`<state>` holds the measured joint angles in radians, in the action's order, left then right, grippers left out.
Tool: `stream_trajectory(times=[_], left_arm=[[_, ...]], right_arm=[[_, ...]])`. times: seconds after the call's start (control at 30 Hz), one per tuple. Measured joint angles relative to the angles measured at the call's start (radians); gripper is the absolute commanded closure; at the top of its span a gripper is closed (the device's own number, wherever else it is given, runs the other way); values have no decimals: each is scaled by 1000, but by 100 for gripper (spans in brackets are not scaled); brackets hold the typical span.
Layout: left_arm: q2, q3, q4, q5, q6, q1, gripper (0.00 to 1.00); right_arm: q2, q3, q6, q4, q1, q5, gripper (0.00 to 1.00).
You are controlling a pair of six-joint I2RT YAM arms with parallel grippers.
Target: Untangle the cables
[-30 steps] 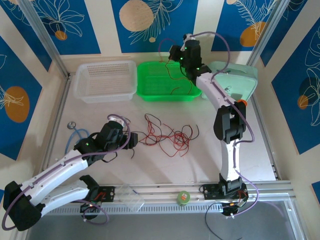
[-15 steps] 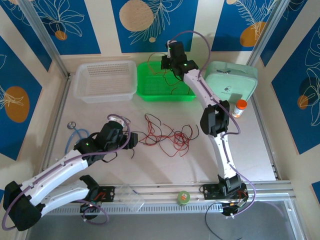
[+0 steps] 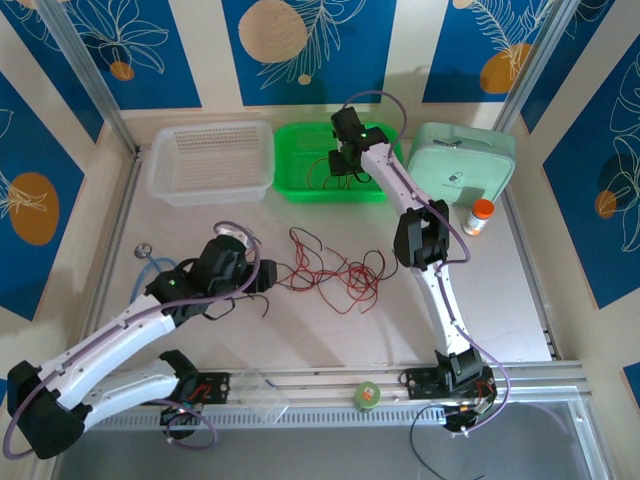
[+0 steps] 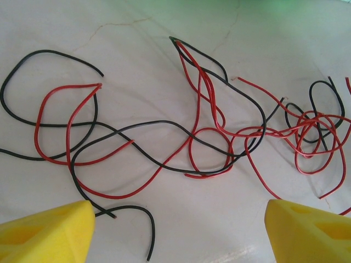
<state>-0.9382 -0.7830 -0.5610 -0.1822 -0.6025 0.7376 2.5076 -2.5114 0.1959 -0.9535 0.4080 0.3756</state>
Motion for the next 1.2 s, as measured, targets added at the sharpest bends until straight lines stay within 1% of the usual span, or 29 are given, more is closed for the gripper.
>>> stream_trajectory(times=[0.1,0.2,0.33,0.43,0.53,0.6,0.67,0.73,0.8,0.9,1.0,1.1,1.2], left_arm=[[-30,-21,-30,2,-23,1,19],[-71,-67,-103,-25,-69,0,20],[-134,-136,-204,-76,-124,-1,20],[-173,-161,-249,-90,-138,-23,24],[-216,-163,-260,-73,-129,-83,32],[-255,-162,-246,-35,-118,-147,36],[-291,-162,-218,3,-97,-192,39],[-332,-162,-177,44,-68,-215,41],[-386,-169,-134,95,-23,-217,42],[-497,-226,-126,110,29,-217,43],[-595,-294,-128,63,57,-222,44],[-657,-334,-128,2,68,-235,44],[-724,-368,-131,-49,87,-246,45]], right_arm=[[-2,-18,-10,-30,-4,-13,28],[-27,-21,-17,-49,-6,-32,20],[-121,5,-21,-69,-9,-67,17],[-272,87,-19,-65,-7,-92,17],[-470,234,5,-34,0,-114,17],[-621,364,41,-2,11,-137,17],[-769,520,76,45,28,-160,17],[-919,701,121,95,56,-172,19],[-1048,874,169,131,85,-180,22],[-1170,1076,241,173,124,-193,25],[-1243,1237,305,203,156,-191,26],[-1291,1341,359,213,180,-185,27],[-1334,1403,404,224,193,-180,27]])
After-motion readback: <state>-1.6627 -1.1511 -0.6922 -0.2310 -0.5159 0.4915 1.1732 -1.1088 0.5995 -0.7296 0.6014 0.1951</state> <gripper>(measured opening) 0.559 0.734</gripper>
